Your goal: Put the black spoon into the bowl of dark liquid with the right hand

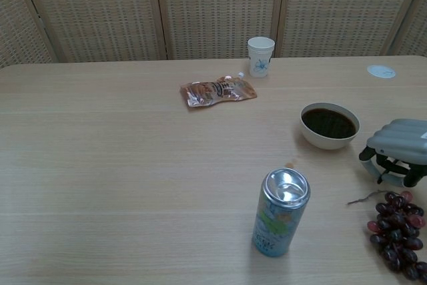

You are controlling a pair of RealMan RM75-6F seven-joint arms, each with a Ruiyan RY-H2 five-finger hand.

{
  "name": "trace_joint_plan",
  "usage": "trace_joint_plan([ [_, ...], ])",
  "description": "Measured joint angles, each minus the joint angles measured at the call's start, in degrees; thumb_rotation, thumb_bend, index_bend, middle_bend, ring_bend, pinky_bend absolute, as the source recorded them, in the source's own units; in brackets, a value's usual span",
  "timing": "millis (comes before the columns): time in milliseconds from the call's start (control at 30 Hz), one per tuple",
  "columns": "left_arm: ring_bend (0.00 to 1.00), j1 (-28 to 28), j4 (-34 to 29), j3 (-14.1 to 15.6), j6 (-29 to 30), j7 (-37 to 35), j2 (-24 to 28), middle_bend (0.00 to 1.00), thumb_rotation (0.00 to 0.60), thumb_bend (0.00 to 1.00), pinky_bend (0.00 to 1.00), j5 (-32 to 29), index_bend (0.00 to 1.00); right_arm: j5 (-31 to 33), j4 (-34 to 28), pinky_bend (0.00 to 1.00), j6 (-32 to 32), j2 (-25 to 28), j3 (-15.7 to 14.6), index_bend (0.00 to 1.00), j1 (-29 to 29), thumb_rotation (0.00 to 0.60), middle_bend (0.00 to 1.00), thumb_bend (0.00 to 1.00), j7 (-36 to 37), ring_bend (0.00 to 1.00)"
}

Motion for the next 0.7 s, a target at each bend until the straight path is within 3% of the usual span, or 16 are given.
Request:
trace_joint_plan([
  [267, 0.00, -0.2, -0.2, -0.1, 0.0, 0.1, 0.0, 0.00, 0.600, 0.36, 0.00, 0.2, 0.00, 2.0, -6.5, 1.00, 0.5, 3.8, 2.0, 0.71, -0.2, 0.600, 0.90, 0.75, 3.8, 0.92],
  [700, 0.00, -0.5, -0.8, -0.1, -0.3, 0.1, 0.2, 0.00, 0.600, 0.36, 0.00, 0.6, 0.00, 8.8, -23.4, 1.00, -4.3, 16.2, 8.3, 0.73, 2.3, 0.600, 0.91, 0.77, 15.3, 0.92],
])
